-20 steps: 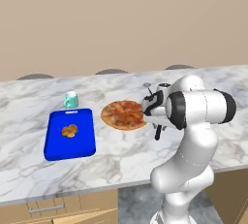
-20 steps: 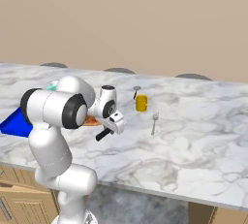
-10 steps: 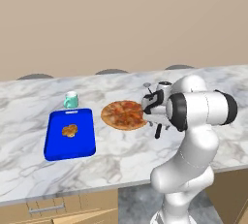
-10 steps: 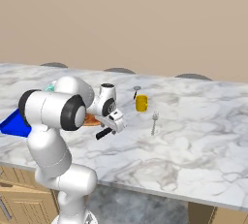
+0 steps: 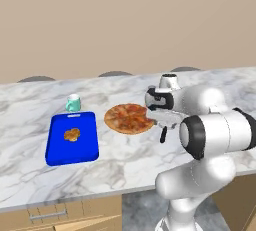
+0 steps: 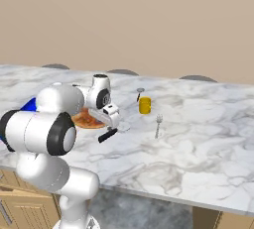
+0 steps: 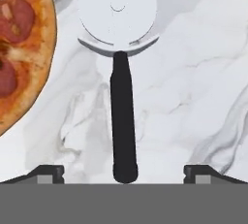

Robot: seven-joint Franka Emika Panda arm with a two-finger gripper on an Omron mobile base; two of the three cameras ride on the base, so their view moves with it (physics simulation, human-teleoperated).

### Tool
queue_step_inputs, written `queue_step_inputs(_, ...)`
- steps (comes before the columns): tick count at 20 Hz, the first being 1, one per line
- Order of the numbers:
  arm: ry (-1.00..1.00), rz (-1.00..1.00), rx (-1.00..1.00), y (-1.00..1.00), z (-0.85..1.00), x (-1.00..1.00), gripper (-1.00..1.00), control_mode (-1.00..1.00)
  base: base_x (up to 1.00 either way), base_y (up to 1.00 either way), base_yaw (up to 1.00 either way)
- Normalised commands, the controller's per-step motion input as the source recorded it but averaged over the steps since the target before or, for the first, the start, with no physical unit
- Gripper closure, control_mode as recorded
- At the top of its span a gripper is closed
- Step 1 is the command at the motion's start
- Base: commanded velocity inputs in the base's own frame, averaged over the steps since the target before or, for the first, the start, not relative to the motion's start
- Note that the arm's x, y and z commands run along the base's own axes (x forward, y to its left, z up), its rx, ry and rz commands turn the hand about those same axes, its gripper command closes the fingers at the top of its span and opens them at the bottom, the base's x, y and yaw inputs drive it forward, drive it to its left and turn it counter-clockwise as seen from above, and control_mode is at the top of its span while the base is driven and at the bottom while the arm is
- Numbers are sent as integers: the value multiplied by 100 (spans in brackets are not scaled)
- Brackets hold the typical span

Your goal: Take the pizza cutter from the drawer on the right and place it on the dining counter for cutting.

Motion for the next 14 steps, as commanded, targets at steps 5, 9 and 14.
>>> queue_step_inputs(5, 0, 5, -3, 8, 74, -83, -100, -100, 0, 0, 0)
queue_step_inputs(9, -4, 11, -1, 1, 71, -95, -100, -100, 0, 0, 0)
queue_step_inputs(14, -4, 11, 0, 0, 71, -94, -100, -100, 0, 0, 0)
